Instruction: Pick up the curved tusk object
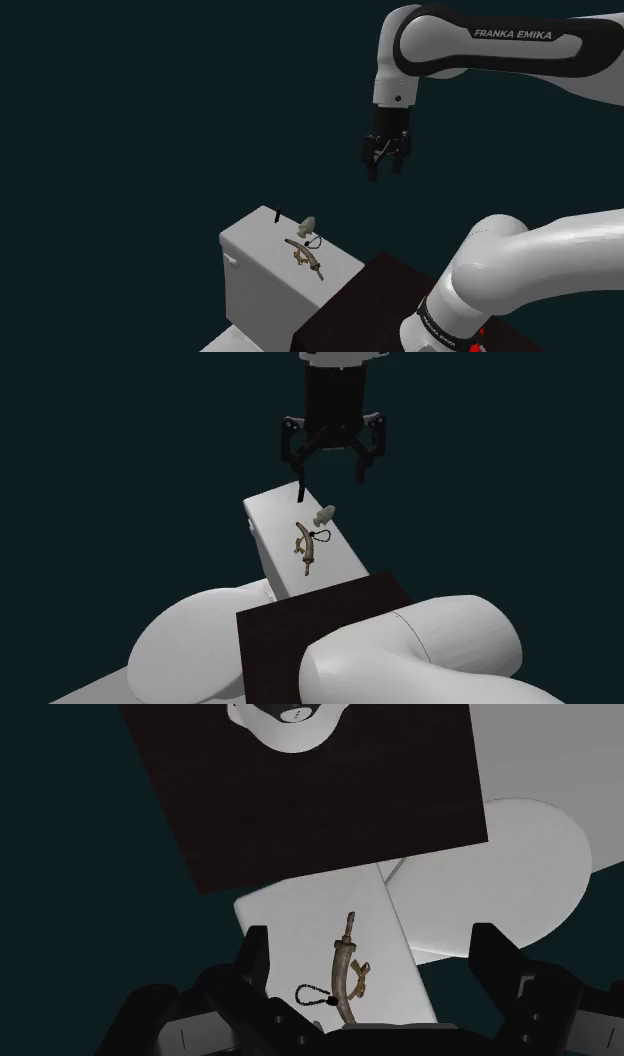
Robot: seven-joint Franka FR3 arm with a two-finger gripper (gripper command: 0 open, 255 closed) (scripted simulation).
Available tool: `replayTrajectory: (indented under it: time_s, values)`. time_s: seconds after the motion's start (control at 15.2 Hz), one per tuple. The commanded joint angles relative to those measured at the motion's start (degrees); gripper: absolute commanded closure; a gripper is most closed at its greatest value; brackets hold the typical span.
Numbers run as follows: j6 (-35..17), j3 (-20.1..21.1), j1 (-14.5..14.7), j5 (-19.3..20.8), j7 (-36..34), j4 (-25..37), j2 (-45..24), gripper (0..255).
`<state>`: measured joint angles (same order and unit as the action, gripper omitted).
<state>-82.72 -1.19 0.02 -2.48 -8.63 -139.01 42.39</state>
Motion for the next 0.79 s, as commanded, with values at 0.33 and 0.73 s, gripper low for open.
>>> replayTrajectory:
  time_s: [0.33,0.73]
  values:
    - [-11.83,-0.01,-0.46,-0.51,-0.51,-7.62,-2.57,0]
    - [-27.21,-0.10,-0.77,-1.38,-0.83,-14.09,-9.50,0]
